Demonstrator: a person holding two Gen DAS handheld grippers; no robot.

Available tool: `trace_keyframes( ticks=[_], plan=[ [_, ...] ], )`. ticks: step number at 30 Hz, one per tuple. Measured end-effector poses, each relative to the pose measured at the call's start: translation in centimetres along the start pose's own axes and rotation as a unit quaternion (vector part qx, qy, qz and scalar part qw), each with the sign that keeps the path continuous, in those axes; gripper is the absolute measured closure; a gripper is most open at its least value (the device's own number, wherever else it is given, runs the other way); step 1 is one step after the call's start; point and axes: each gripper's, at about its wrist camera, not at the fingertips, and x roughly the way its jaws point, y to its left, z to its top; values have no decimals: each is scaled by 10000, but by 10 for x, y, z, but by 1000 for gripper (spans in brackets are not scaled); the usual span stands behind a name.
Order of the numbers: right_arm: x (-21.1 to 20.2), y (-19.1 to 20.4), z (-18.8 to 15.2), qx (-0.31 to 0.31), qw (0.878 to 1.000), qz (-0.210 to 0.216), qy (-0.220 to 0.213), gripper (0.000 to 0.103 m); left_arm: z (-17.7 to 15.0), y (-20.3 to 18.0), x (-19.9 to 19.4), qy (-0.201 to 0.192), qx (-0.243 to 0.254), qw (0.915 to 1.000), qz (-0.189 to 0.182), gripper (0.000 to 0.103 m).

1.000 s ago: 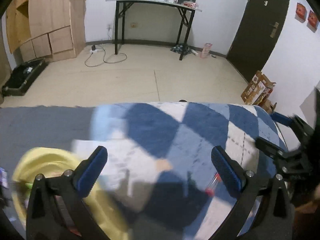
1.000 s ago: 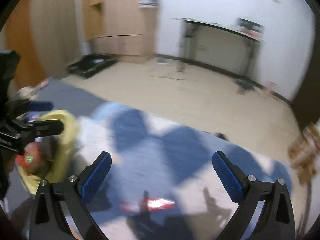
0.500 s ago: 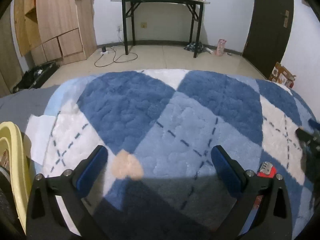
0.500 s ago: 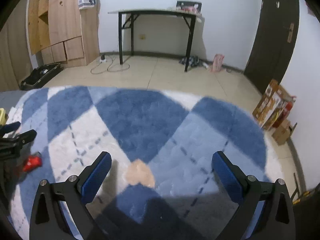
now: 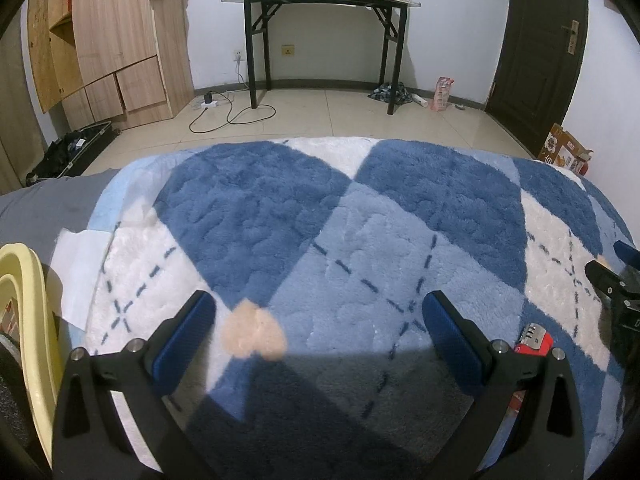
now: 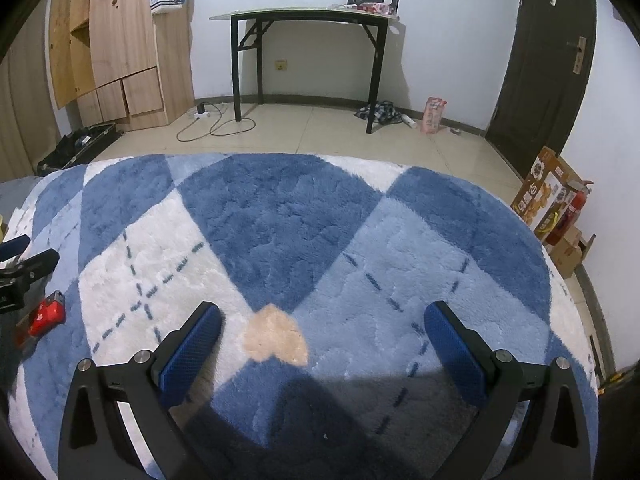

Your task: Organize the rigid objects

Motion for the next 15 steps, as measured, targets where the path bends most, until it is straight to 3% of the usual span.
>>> trace_keyframes(
  ticks=[15],
  plan=[
    [0,-1,1,-70,10000,-53,4,0,1,1,-1,2,0,10000,2,0]
  ],
)
